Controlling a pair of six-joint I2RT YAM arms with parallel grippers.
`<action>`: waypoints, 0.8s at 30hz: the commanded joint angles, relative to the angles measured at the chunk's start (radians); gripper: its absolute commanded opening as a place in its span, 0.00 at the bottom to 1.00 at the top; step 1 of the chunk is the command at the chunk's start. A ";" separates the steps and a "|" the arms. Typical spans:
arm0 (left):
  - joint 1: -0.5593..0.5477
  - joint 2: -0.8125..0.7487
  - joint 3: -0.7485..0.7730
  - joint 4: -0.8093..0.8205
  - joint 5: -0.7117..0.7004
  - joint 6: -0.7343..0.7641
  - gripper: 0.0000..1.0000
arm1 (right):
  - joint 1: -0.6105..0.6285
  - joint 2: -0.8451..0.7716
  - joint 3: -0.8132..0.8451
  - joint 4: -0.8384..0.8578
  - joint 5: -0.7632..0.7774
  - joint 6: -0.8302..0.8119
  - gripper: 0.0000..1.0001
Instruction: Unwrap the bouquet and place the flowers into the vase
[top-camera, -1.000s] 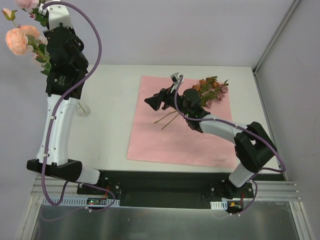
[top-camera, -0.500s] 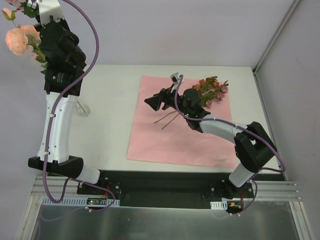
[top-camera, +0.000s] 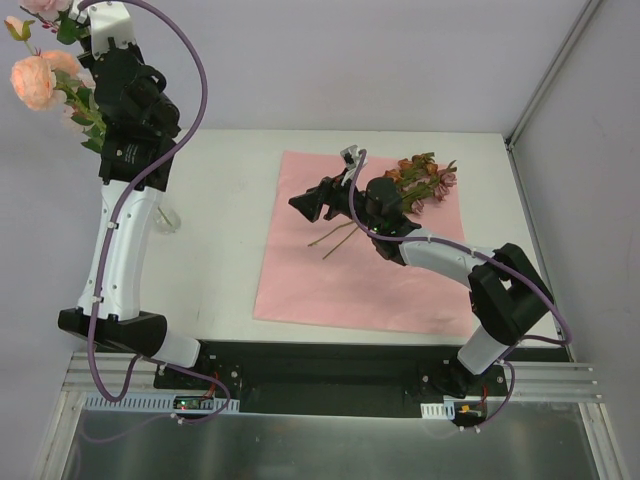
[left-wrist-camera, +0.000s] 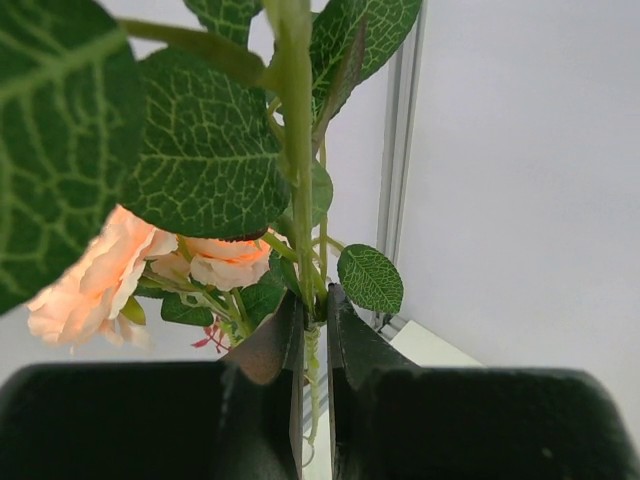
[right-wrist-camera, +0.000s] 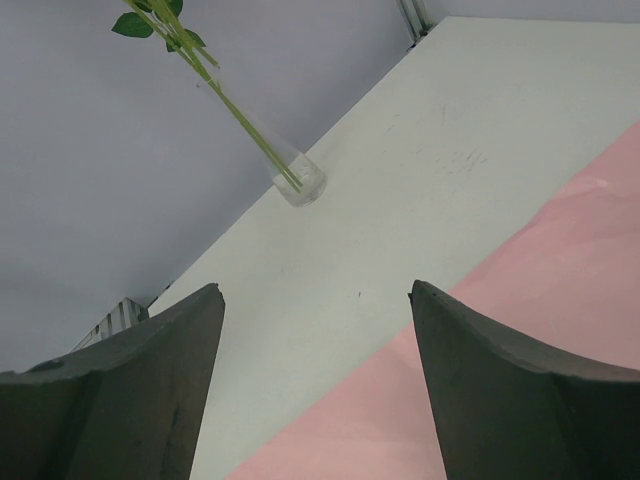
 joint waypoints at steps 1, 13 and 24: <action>0.006 -0.012 -0.011 0.065 -0.045 0.012 0.00 | -0.005 0.005 0.020 0.035 -0.013 0.011 0.78; 0.031 0.006 -0.054 0.068 -0.090 -0.021 0.00 | -0.005 0.017 0.025 0.035 -0.016 0.011 0.78; 0.082 0.047 -0.105 0.065 -0.126 -0.100 0.00 | -0.007 0.020 0.025 0.035 -0.018 0.009 0.78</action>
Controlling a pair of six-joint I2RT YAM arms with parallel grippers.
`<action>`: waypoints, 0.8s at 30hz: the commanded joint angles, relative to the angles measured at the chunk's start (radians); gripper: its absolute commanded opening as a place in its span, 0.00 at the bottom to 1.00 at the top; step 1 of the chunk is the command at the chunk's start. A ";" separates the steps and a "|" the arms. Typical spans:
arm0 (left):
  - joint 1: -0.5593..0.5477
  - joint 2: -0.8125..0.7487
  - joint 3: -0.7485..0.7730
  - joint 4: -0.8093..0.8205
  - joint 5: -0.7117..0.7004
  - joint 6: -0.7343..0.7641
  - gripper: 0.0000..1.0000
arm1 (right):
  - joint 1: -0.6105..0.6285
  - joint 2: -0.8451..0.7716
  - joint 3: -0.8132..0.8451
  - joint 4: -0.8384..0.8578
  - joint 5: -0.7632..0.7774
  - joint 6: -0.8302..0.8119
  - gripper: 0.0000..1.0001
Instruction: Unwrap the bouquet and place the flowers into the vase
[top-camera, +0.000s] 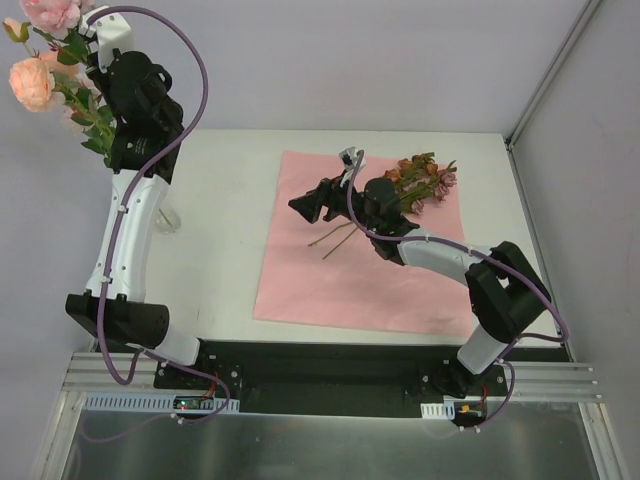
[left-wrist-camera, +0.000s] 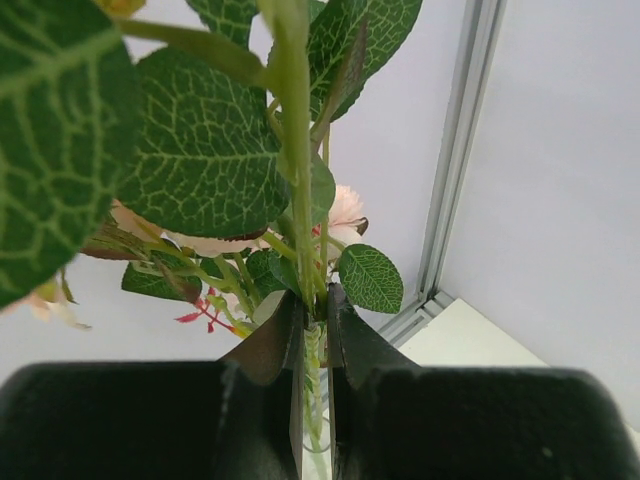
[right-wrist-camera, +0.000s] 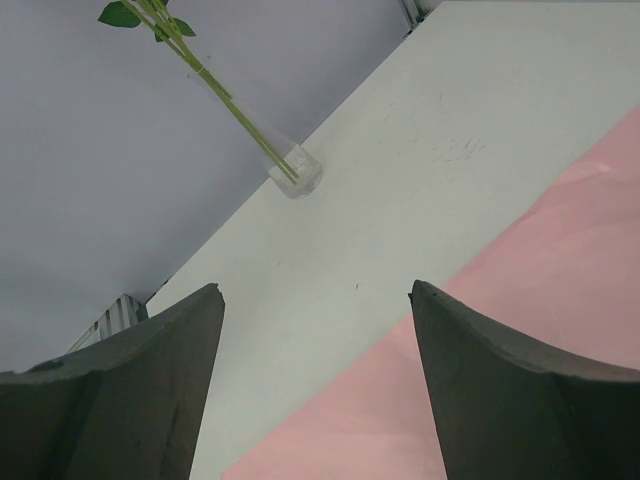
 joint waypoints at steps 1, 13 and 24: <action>0.015 0.015 -0.011 0.036 -0.038 -0.046 0.00 | -0.007 0.002 0.025 0.041 -0.016 0.002 0.78; 0.042 0.017 -0.079 -0.049 -0.031 -0.225 0.00 | -0.011 0.002 0.022 0.041 -0.016 -0.003 0.78; 0.105 0.001 -0.192 -0.065 -0.018 -0.310 0.00 | -0.016 0.010 0.024 0.043 -0.019 0.004 0.78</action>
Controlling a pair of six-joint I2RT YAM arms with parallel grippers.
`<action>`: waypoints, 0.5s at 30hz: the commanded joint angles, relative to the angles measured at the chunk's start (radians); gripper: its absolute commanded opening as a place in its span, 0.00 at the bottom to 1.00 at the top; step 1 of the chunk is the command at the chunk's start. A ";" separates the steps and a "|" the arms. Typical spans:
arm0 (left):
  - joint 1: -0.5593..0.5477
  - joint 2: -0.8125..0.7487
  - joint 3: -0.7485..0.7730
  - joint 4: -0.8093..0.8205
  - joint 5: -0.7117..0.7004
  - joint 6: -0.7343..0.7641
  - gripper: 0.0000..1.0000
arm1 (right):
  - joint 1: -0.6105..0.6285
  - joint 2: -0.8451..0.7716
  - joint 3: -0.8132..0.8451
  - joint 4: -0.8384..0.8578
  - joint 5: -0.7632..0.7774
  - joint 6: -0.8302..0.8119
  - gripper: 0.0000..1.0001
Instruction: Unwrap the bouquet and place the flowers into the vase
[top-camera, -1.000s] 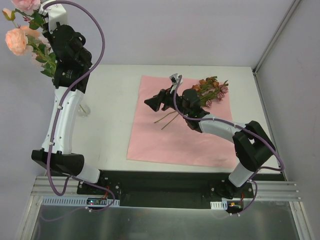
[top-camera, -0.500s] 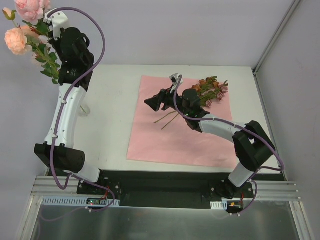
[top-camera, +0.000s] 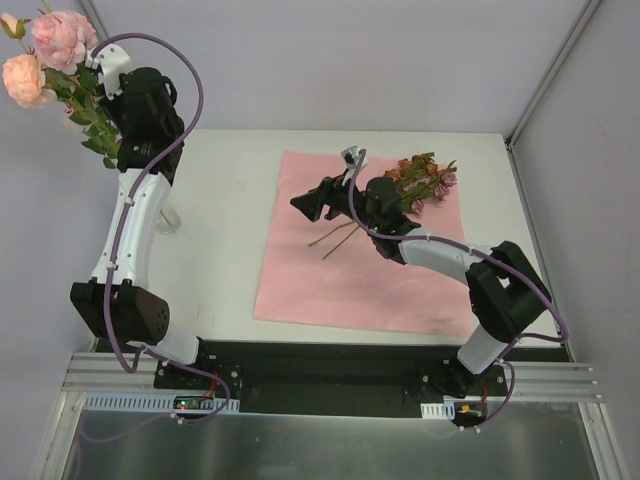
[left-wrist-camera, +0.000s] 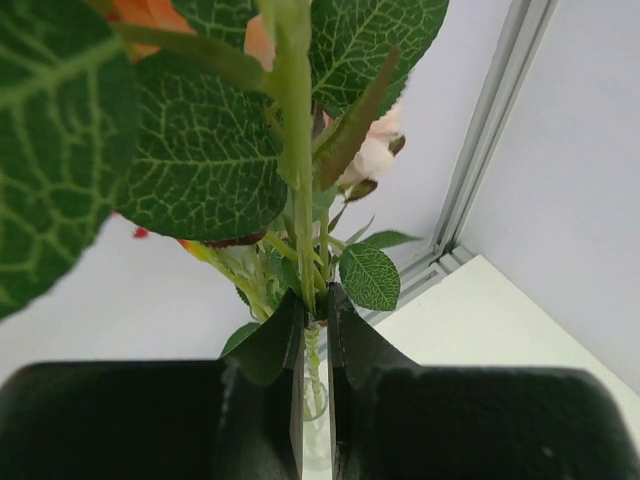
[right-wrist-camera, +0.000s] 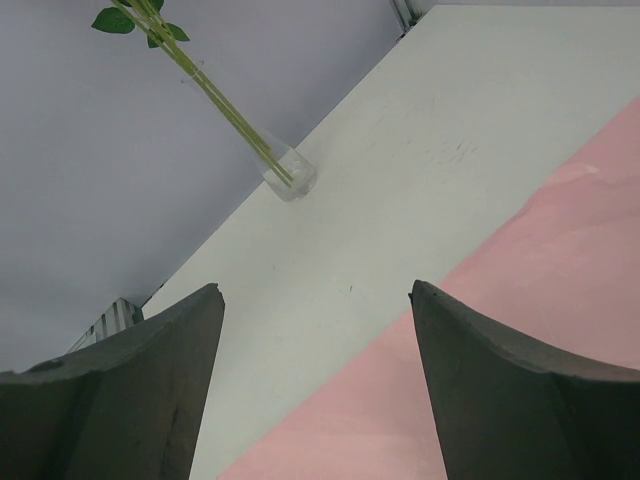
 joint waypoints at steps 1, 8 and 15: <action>0.029 -0.024 -0.050 0.006 -0.003 -0.080 0.00 | -0.005 0.010 0.024 0.041 -0.019 0.004 0.78; 0.043 -0.034 -0.098 -0.017 0.023 -0.131 0.02 | -0.003 0.019 0.030 0.041 -0.022 0.007 0.79; 0.045 -0.048 -0.144 -0.023 0.038 -0.152 0.24 | -0.003 0.027 0.033 0.041 -0.022 0.005 0.78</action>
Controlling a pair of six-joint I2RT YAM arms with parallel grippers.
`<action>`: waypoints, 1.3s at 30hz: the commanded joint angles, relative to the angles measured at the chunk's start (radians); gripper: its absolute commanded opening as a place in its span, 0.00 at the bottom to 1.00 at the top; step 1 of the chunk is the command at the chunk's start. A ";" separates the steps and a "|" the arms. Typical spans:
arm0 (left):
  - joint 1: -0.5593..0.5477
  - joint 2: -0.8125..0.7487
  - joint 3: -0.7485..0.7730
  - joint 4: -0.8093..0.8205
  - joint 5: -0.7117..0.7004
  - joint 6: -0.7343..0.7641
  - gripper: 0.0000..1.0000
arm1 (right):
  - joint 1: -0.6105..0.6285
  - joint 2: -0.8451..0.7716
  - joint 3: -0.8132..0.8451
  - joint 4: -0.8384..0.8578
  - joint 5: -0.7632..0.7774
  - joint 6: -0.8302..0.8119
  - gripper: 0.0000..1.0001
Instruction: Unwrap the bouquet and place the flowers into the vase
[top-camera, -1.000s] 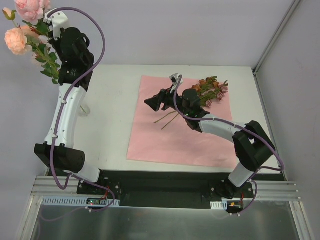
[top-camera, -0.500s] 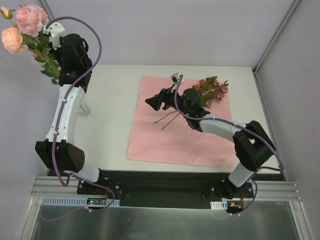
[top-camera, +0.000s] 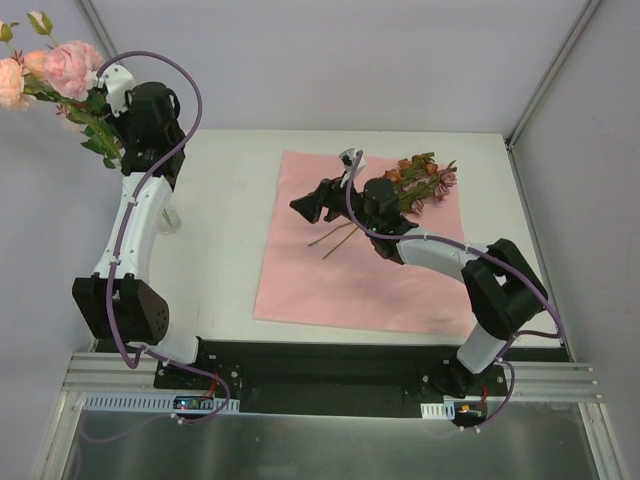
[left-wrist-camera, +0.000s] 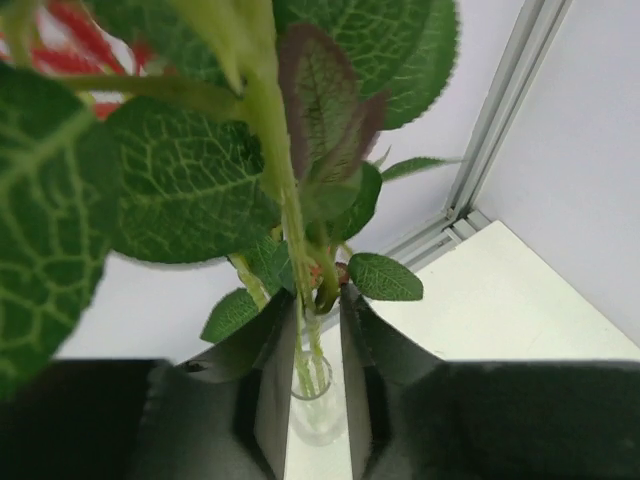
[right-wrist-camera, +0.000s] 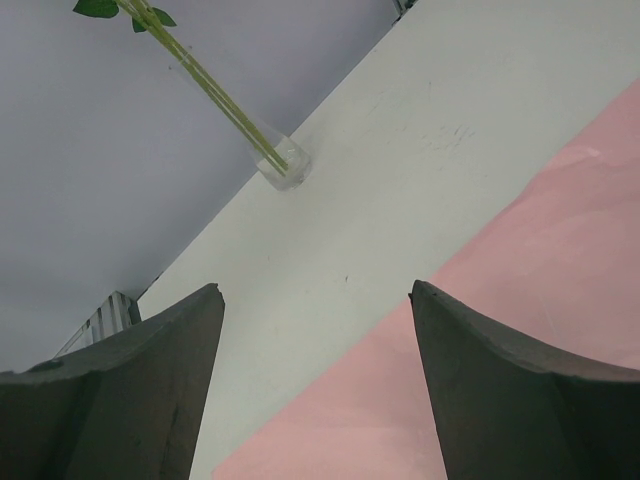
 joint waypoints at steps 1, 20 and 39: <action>0.007 -0.051 -0.031 0.006 0.021 -0.041 0.27 | -0.005 0.005 0.033 0.046 -0.018 0.005 0.78; 0.009 -0.440 -0.289 -0.125 0.500 -0.201 0.99 | -0.003 0.031 0.051 0.007 0.013 0.013 0.79; 0.005 -0.474 -0.347 -0.174 1.260 -0.268 0.94 | -0.008 -0.003 0.099 -0.397 0.457 0.131 0.77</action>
